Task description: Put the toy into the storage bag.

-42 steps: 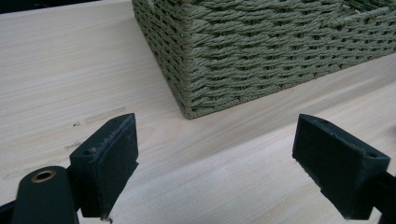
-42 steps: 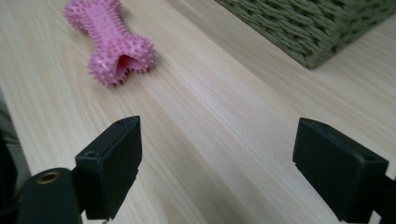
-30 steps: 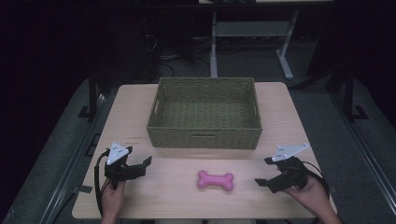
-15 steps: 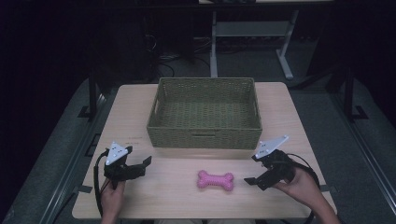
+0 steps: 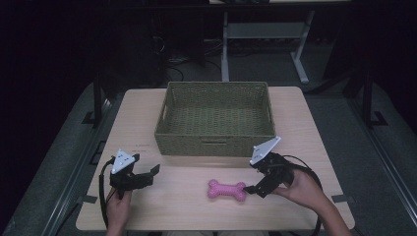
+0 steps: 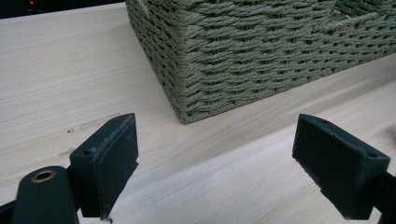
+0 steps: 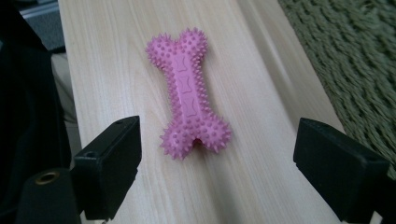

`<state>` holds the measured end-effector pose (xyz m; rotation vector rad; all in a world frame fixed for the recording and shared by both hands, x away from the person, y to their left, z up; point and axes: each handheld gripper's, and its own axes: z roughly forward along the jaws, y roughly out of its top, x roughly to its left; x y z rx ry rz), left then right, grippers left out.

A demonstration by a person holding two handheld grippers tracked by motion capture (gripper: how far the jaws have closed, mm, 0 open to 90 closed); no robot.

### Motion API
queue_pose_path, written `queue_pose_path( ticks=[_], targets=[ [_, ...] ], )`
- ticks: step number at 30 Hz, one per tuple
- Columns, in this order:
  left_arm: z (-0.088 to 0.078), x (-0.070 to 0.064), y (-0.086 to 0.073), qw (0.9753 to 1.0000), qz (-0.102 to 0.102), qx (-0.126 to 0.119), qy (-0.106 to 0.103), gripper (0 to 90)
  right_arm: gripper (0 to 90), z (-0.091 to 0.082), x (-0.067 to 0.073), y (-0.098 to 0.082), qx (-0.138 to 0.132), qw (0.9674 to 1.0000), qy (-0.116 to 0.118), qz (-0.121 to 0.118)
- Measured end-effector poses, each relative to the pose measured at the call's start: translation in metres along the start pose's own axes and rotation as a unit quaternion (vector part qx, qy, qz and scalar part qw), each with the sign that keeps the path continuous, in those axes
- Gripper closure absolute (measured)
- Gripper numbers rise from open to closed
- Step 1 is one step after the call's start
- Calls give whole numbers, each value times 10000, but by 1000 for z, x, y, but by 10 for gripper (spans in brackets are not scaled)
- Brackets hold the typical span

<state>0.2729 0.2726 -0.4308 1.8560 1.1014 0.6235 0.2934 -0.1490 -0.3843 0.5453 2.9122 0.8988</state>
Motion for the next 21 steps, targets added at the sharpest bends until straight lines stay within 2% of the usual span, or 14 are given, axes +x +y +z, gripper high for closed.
queue_pose_path(
  ticks=[6, 12, 13, 16, 17, 18, 19, 21],
  targets=[
    [0, 2, 0, 10000, -60, -9, -14, 139, 150, 15, 3, 12, 205, 9995, 157, -175],
    [1, -1, 0, 10000, 3, -2, 1, 139, 153, 29, 5, 24, 395, 9983, 284, -325],
    [1, 0, 0, 10000, -27, 4, -18, 139, 163, 35, 7, 29, 437, 9976, 358, -394],
    [1, 0, 0, 10000, -20, -8, -9, 139, 165, 40, 7, 33, 535, 9968, 387, -441],
    [0, 0, 0, 10000, -34, -12, -21, 139, 168, 46, 8, 36, 661, 9960, 384, -471],
    [0, 0, 0, 10000, -34, -12, -21, 138, 168, 46, 8, 36, 661, 9960, 384, -471],
    [0, 1, 0, 10000, -10, -10, -31, 139, 200, 52, 9, 38, 778, 9948, 419, -513],
    [0, 1, 0, 10000, -5, -12, -21, 138, 210, 57, 11, 39, 878, 9935, 450, -564]
  ],
)
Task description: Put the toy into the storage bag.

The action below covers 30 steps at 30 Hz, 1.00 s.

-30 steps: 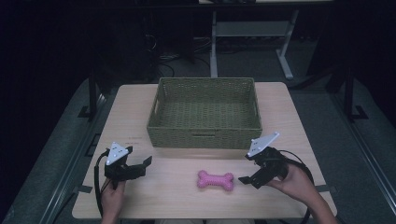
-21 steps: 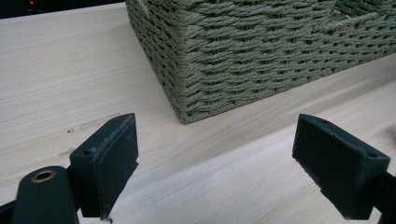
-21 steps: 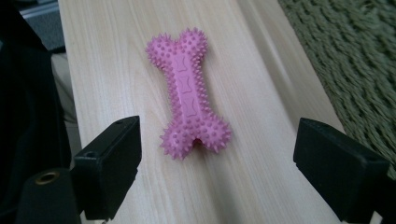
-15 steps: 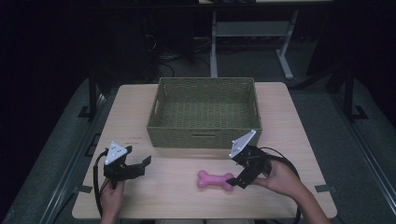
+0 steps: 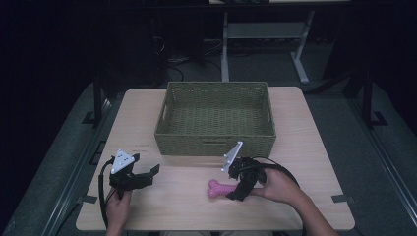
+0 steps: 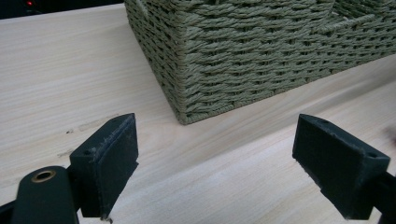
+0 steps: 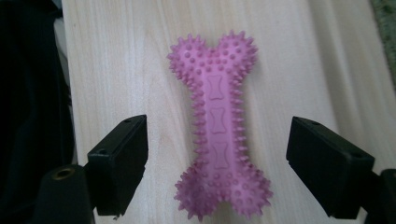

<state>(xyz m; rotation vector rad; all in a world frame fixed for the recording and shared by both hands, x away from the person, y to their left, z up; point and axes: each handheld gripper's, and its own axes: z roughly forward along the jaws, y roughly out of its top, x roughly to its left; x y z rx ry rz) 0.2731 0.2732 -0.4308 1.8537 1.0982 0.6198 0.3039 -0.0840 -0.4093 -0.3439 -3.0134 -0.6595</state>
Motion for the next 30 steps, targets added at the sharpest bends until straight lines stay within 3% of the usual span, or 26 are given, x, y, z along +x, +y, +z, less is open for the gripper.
queue_pose_path(
  ticks=[19, 30],
  targets=[
    [1, 0, 0, 10000, -54, 13, -48, 139, 442, 30, -2, 12, 731, 9968, -84, -320],
    [1, 0, 0, 10000, -63, 8, -67, 139, 522, 33, 0, 13, 812, 9955, -141, -469]
  ],
)
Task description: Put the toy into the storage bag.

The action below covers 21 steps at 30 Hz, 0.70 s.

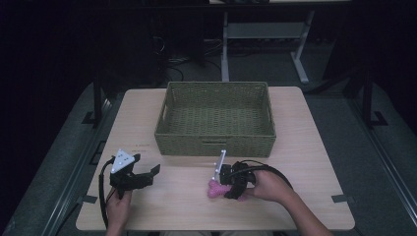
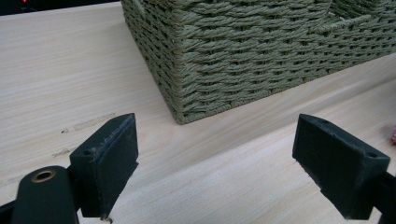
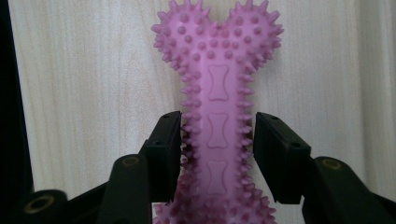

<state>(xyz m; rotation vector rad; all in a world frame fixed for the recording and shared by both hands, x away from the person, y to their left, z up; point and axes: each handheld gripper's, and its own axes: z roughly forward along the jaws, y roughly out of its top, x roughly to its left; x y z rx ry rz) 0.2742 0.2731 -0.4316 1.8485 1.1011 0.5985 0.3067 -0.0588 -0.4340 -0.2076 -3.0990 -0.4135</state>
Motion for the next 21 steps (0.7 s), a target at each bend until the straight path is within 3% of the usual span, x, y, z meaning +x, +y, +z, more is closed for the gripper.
queue_pose_path(
  ticks=[13, 21],
  targets=[
    [0, 1, 0, 10000, -17, -10, -4, 139, 579, 1, 1, 5, 142, 9998, -11, -161],
    [0, 1, 0, 10000, -27, -15, -6, 139, 581, -15, -5, 8, -92, 9998, 128, -133]
  ],
)
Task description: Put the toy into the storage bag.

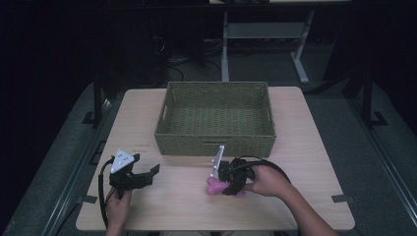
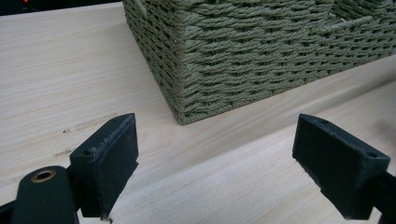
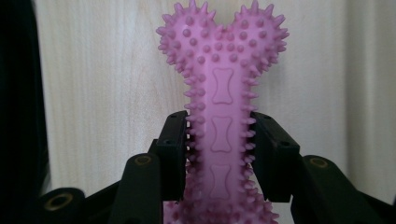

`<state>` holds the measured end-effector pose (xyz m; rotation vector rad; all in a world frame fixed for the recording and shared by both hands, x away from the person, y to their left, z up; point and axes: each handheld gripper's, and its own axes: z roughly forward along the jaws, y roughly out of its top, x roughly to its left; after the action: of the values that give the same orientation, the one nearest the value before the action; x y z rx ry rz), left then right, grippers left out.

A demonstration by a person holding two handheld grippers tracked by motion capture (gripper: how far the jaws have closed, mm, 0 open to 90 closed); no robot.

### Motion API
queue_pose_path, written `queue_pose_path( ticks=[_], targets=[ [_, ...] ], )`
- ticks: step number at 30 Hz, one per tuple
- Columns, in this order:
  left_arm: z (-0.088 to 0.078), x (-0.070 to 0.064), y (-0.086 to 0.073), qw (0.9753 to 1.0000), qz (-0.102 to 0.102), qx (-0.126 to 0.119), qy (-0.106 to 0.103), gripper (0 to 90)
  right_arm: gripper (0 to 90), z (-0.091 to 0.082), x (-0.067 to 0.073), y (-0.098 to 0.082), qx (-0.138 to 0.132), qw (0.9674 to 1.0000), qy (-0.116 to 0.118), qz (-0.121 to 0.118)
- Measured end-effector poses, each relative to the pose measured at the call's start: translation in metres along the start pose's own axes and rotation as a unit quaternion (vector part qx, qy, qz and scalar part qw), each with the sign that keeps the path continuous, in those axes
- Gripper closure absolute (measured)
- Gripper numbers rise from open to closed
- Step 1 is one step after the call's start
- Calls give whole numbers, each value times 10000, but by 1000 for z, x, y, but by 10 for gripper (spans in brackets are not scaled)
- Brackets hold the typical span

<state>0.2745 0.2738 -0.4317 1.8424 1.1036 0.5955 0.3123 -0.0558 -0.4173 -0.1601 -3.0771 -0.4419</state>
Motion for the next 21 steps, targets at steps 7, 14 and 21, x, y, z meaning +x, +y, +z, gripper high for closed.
queue_pose_path(
  ticks=[7, 14, 21],
  targets=[
    [0, -1, 0, 10000, 13, -5, -15, 139, 581, -22, -12, -1, -279, 9995, 64, 105],
    [0, 1, 0, 10000, 4, -2, -5, 138, 581, -47, -23, -2, -500, 9986, 84, 158],
    [1, 0, -1, 10000, -24, -22, -23, 138, 581, -72, -36, -1, -653, 9975, 94, 246]
  ],
)
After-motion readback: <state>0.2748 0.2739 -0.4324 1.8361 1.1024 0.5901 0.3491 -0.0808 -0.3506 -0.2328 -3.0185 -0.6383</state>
